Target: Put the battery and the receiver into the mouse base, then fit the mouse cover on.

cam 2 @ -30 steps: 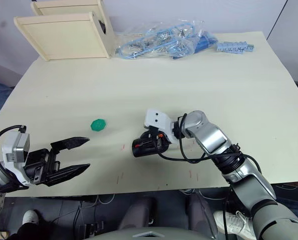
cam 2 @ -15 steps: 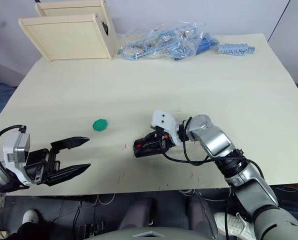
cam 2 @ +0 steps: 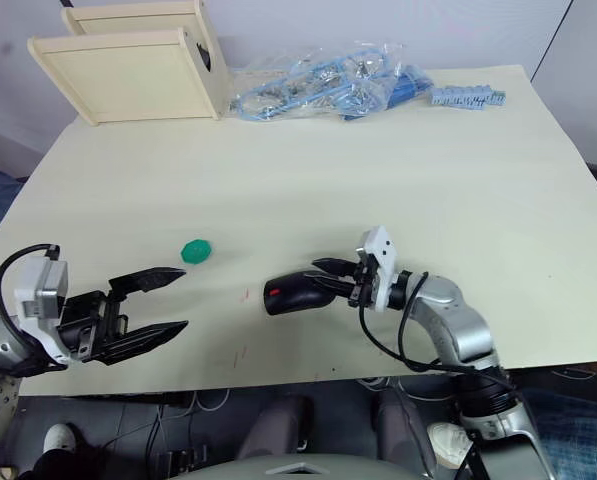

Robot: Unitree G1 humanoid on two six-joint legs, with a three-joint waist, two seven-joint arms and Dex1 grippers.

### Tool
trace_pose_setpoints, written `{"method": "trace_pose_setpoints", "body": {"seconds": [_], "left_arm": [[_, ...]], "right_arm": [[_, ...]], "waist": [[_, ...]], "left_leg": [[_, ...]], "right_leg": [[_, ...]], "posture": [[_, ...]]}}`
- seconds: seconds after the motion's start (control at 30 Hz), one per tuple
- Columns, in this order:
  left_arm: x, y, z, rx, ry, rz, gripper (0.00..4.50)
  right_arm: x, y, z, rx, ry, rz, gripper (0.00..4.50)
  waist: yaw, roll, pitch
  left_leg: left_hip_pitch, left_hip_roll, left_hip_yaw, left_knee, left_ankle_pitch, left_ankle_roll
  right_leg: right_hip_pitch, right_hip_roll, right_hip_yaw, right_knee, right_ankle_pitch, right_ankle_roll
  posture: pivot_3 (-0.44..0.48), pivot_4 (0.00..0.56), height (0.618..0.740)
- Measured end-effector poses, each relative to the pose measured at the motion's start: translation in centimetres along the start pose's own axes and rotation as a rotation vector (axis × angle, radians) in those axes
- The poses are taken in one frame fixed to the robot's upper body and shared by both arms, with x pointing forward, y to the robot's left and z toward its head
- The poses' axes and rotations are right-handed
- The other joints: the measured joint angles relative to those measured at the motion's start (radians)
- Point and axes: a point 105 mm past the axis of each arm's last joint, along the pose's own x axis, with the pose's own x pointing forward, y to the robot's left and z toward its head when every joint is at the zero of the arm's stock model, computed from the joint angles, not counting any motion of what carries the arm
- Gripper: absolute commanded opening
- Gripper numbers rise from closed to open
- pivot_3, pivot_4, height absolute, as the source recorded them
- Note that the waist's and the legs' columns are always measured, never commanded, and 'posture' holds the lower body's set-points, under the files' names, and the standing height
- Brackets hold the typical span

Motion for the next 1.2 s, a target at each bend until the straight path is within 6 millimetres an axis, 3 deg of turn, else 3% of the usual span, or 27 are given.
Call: {"method": "trace_pose_setpoints", "body": {"seconds": [0.17, 0.27, 0.53, 0.7, 0.83, 0.9, 1.07, 1.17, 1.2], "left_arm": [[0.0, 0.0, 0.0, -0.001, 0.000, 0.000, 4.50], [0.0, 0.0, 0.0, -0.004, 0.001, 0.002, 4.50], [-0.1, 0.1, -0.1, -0.006, 0.001, 0.016, 4.50], [-0.1, 0.2, -0.4, -0.026, 0.005, 0.039, 4.50], [-0.2, 0.5, -0.9, -0.060, 0.006, 0.086, 4.50], [-0.3, 0.6, -1.2, -0.075, -0.004, 0.116, 4.50], [-1.2, 0.7, -3.2, -0.191, 0.026, 0.242, 4.50], [-1.7, 0.6, -3.9, -0.218, 0.034, 0.286, 4.50], [-2.1, 0.6, -4.0, -0.215, 0.035, 0.320, 4.50]], "right_arm": [[0.1, -0.4, -0.5, 0.006, -0.013, -0.022, 1.39], [0.3, -0.8, -2.4, 0.043, -0.007, -0.045, 1.39], [0.3, -1.0, -3.1, -0.020, -0.025, -0.025, 1.39], [-1.4, -1.5, -2.0, -0.037, -0.008, -0.048, 1.39], [-3.1, -0.7, 1.4, -0.099, -0.038, -0.040, 1.39], [-4.1, -0.3, 2.0, -0.127, -0.014, -0.040, 2.22], [-9.7, -0.8, 2.2, -0.164, 0.092, -0.161, 4.46], [-11.8, -0.6, 2.8, -0.177, 0.096, -0.204, 4.46], [-13.4, -0.1, 2.5, -0.170, 0.125, -0.224, 4.46]], "waist": [[0.000, 0.000, 0.000], [0.000, 0.000, 0.000], [-0.003, -0.001, -0.001], [0.000, 0.000, 0.000], [0.002, 0.000, 0.000], [0.003, 0.000, 0.000], [0.009, 0.000, 0.001], [0.008, -0.001, 0.001], [0.011, 0.000, 0.001]], "left_leg": [[0.001, 0.000, 0.000, 0.000, 0.000, 0.000], [0.001, 0.000, 0.000, 0.000, 0.000, 0.000], [0.007, 0.001, 0.002, -0.002, 0.000, 0.000], [0.005, 0.001, 0.001, -0.002, 0.000, 0.000], [0.004, 0.001, 0.001, -0.002, 0.000, 0.000], [0.004, 0.001, 0.001, -0.002, 0.000, 0.000], [0.003, 0.000, 0.001, -0.002, 0.000, 0.000], [0.004, 0.001, 0.001, -0.001, 0.000, 0.000], [0.004, 0.001, 0.001, -0.001, 0.000, 0.000]], "right_leg": [[0.000, 0.000, 0.000, 0.000, 0.000, 0.000], [0.000, 0.000, 0.000, 0.000, 0.000, 0.000], [0.005, 0.001, 0.002, 0.000, 0.000, 0.000], [0.004, 0.001, 0.002, -0.001, 0.000, 0.000], [0.004, 0.001, 0.001, -0.001, 0.000, 0.000], [0.004, 0.000, 0.002, -0.001, 0.000, 0.000], [0.004, -0.001, 0.001, -0.002, 0.000, 0.000], [0.004, 0.001, 0.002, -0.002, -0.001, 0.000], [0.004, 0.001, 0.001, -0.002, -0.001, 0.000]], "posture": [[0.000, 0.150, 0.740], [0.000, 0.150, 0.740], [0.000, 0.150, 0.740], [0.000, 0.150, 0.740], [0.000, 0.150, 0.740], [0.000, 0.150, 0.740], [0.000, 0.150, 0.740], [0.000, 0.150, 0.740], [0.000, 0.150, 0.740]]}}
